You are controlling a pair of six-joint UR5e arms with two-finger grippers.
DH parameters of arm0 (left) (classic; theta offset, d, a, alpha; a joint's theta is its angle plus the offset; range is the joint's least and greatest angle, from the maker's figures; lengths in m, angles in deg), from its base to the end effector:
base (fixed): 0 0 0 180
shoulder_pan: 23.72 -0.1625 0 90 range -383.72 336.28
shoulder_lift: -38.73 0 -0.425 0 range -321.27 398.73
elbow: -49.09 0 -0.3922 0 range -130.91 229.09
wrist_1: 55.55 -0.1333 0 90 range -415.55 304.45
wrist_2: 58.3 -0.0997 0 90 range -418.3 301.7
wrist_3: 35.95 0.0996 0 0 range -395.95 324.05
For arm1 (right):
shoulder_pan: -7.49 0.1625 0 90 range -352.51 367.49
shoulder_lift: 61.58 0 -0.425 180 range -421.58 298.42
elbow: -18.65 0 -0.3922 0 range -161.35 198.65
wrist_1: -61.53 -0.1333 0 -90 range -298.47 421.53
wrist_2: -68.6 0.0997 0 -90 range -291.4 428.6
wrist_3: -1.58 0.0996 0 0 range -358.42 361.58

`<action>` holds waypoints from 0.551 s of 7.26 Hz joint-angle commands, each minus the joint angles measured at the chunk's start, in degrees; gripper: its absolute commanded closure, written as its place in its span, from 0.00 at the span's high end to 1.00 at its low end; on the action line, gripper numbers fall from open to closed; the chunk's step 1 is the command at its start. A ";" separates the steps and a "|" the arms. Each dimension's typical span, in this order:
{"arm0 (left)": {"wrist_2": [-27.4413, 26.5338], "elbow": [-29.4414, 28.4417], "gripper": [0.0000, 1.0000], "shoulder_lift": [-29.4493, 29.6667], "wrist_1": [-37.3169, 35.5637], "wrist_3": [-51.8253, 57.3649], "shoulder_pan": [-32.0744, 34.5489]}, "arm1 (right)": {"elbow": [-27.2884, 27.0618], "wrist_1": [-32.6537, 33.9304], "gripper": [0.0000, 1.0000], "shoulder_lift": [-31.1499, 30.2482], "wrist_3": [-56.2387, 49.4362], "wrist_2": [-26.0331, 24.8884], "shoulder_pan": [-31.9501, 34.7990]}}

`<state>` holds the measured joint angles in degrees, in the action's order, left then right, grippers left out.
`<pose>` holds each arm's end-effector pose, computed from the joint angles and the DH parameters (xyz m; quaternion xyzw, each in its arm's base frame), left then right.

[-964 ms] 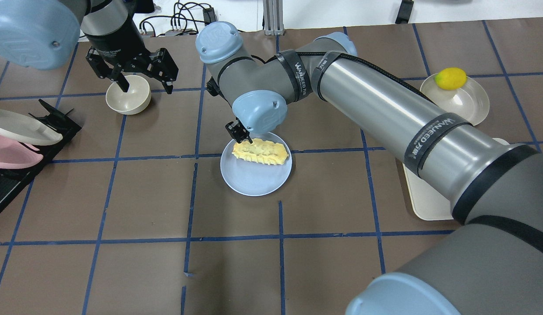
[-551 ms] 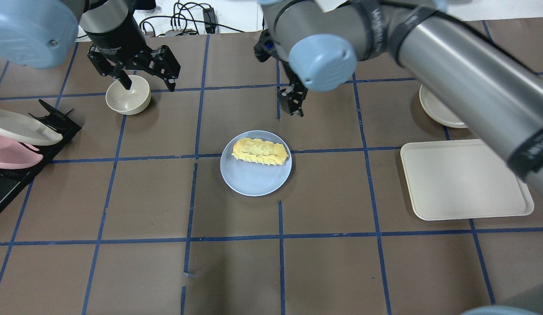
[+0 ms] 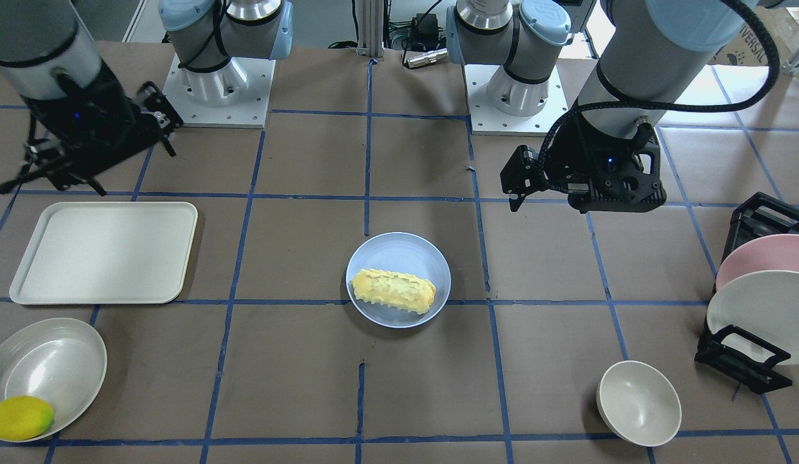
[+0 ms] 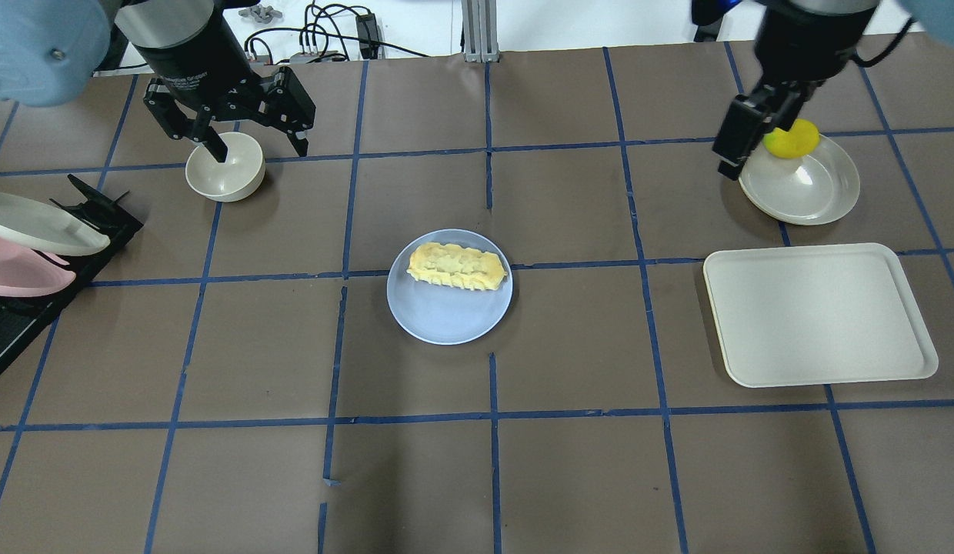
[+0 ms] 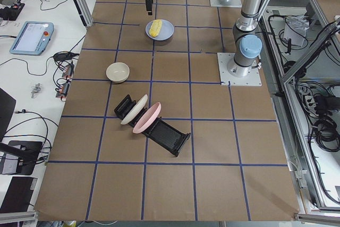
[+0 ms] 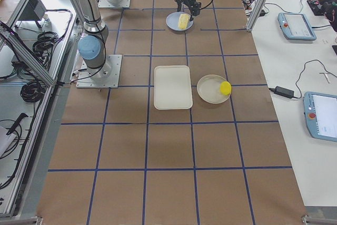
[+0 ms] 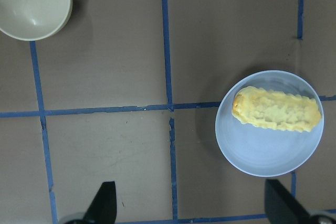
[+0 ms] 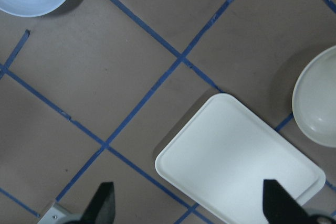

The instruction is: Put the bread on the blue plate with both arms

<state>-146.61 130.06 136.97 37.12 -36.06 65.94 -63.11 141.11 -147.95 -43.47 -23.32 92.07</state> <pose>-0.1330 -0.5503 0.4857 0.0042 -0.9997 -0.0164 0.0148 0.0815 -0.5170 0.5090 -0.3393 0.9392 0.0530 0.0065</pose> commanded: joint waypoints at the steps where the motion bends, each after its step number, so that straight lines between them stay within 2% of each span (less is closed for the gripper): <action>1: 0.15 -0.20 1.00 0.02 2.43 -0.50 -0.02 | -4.07 -3.20 1.00 -4.68 -1.79 5.22 -3.37; 2: 0.41 -0.37 1.00 -0.15 2.43 -0.59 -0.02 | -8.37 -2.33 1.00 -7.13 -1.79 5.78 -3.63; 4: 0.16 -0.20 1.00 -0.24 2.43 -0.68 0.24 | -10.17 -1.71 1.00 -9.53 -1.79 5.79 -3.98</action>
<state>-146.29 129.78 136.77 39.51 -36.69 66.03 -71.96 139.14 -156.30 -45.31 -17.79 88.29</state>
